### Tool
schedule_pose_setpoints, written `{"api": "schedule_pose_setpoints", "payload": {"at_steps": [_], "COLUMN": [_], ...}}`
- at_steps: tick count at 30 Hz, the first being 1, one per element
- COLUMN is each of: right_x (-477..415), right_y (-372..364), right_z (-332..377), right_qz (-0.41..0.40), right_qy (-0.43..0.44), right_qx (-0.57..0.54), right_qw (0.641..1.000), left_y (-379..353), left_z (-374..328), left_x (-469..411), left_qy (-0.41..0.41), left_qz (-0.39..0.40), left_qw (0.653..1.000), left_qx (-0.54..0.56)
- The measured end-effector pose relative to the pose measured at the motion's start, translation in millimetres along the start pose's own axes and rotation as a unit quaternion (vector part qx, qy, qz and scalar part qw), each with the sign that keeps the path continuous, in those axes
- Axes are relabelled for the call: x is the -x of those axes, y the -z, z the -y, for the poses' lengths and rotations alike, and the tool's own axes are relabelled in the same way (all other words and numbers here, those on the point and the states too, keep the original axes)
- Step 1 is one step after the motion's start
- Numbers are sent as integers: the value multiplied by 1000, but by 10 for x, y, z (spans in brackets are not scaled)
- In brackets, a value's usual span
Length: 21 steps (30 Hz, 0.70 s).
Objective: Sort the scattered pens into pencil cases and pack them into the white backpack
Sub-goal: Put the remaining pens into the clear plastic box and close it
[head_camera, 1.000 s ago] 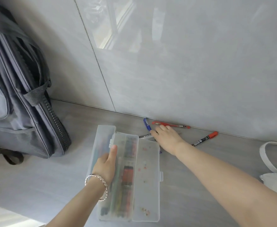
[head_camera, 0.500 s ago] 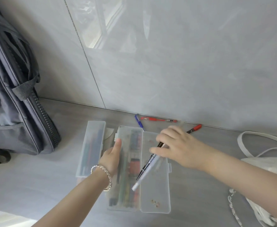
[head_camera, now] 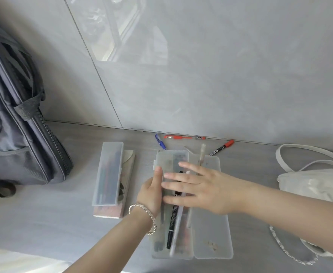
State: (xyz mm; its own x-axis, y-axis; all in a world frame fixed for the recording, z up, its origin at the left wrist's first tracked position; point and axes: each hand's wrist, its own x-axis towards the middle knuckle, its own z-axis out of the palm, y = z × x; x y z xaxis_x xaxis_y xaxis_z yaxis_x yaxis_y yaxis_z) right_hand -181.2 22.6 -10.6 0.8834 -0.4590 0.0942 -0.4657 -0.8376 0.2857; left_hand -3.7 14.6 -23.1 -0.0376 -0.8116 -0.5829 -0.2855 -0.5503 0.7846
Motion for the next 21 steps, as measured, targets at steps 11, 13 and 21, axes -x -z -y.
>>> {"api": "schedule_pose_setpoints", "payload": {"at_steps": [11, 13, 21], "right_x": [213, 191, -182], "right_y": [304, 311, 91], "right_z": [35, 208, 983], "right_qz": [-183, -182, -104], "right_qy": [-371, -393, -395], "right_qx": [-157, -212, -180], "right_qw": [897, 876, 895], "left_y": [-8, 6, -47], "left_z": [-35, -33, -78], "left_x": [77, 73, 90], "left_qy": [18, 28, 4], "left_qz": [-37, -45, -64], "left_qw": [999, 999, 997], "left_qx": [-8, -1, 41]}}
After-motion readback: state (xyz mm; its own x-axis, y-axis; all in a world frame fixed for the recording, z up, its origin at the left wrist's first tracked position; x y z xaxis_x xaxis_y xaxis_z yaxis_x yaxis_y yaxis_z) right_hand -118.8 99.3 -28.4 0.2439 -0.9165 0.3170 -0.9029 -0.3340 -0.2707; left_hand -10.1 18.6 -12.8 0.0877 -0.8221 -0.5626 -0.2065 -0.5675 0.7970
